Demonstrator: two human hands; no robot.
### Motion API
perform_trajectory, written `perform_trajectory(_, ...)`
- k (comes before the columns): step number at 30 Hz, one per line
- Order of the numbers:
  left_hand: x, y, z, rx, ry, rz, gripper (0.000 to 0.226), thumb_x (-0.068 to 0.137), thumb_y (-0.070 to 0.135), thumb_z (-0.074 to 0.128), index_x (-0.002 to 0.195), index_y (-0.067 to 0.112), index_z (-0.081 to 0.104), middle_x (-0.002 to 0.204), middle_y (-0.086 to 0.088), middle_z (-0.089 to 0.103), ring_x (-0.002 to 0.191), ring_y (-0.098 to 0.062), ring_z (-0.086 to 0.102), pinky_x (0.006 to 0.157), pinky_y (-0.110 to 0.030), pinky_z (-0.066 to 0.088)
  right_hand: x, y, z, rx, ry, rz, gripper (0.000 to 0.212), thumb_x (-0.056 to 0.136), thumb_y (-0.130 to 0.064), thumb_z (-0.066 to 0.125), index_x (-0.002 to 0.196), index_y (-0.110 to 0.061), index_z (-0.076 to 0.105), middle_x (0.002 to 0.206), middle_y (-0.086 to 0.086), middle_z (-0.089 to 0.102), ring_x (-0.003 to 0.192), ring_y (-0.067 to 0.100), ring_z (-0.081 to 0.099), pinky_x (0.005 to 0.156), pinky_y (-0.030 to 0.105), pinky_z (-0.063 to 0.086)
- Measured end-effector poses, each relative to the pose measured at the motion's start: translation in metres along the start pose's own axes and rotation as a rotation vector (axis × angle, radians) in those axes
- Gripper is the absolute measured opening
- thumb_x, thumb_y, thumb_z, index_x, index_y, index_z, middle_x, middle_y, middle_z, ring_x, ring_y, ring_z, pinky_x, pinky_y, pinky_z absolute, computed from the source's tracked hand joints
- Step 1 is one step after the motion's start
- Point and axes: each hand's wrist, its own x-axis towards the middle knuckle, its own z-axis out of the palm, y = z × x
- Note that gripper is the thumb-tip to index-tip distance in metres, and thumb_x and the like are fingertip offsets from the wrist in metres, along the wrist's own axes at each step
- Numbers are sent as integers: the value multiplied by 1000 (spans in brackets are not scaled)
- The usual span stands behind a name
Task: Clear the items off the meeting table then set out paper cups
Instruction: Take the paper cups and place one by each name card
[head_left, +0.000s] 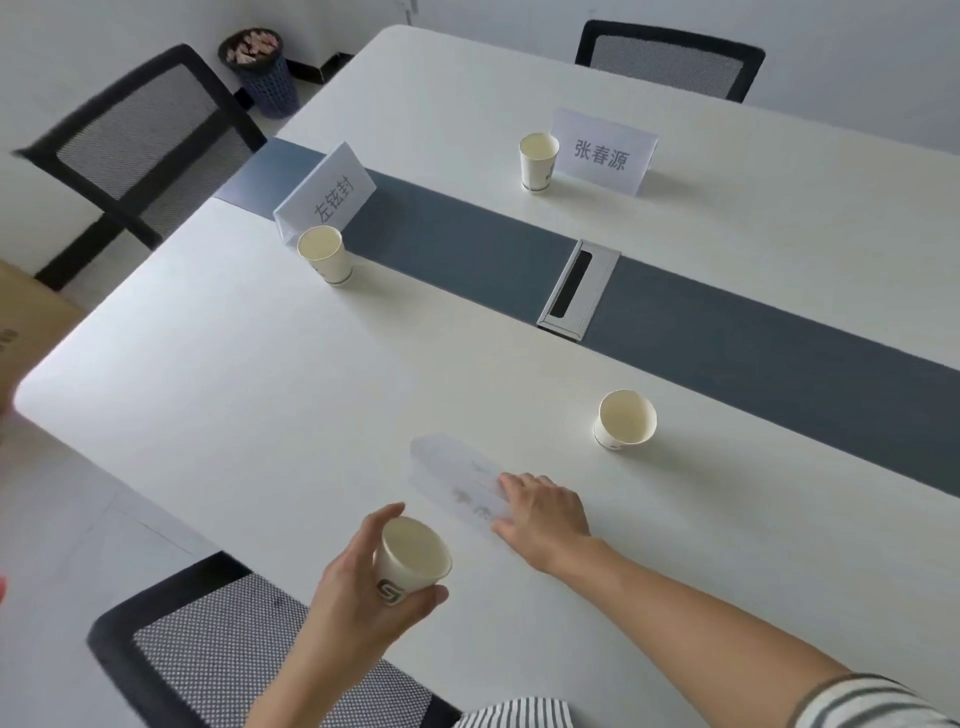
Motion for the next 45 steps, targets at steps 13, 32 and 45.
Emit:
perform_trajectory(13,-11,20,24,-38,-71,75,77,62,33,88,125,43,43,95,9,66,87,0,61,72,-7,47,-18,79,-27,50,74,157,36,86,-41,53,118,-25,49,122,-2,60,111,24,55,73,31,35)
perform_trajectory(32,-51,97,110,140,-496,425,70,59,49,82,117,37,44,91,7,65,73,-13,63,62,-31,58,-271,122,3,463,356,482,38,88,-48,57,120,-27,60,108,-13,65,94,6,62,84,24,50)
perform_trajectory(45,-252,90,229,374,-1000,784,65,60,40,84,112,41,46,95,15,65,89,3,60,72,-13,50,-544,38,191,958,609,938,36,85,-54,59,115,-34,62,101,-19,66,92,-4,61,81,17,50)
